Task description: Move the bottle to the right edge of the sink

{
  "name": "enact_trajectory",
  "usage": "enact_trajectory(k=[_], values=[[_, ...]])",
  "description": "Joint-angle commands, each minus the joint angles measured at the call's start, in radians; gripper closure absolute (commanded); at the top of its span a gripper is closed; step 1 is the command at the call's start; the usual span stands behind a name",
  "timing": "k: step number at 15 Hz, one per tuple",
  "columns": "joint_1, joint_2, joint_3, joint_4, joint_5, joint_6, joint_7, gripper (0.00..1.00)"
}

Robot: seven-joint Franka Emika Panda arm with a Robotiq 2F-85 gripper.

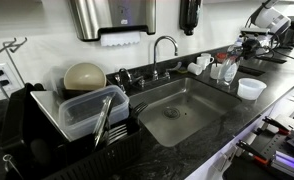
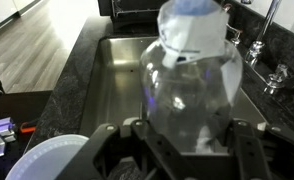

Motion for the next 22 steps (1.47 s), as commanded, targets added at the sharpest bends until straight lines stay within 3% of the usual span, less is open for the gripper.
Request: enact_trajectory(k=[1, 2, 3, 5, 22], values=[[-0.010, 0.019, -0.003, 0.018, 0.014, -0.011, -0.006, 0.65], [-0.011, 0.018, -0.003, 0.017, 0.016, -0.014, -0.004, 0.31], [-0.012, 0.016, -0.002, 0.017, 0.018, -0.017, -0.006, 0.13], [-0.011, 0.013, -0.002, 0.014, 0.017, -0.016, -0.006, 0.02], [-0.024, -0.001, -0.025, -0.001, 0.038, -0.002, 0.004, 0.00]])
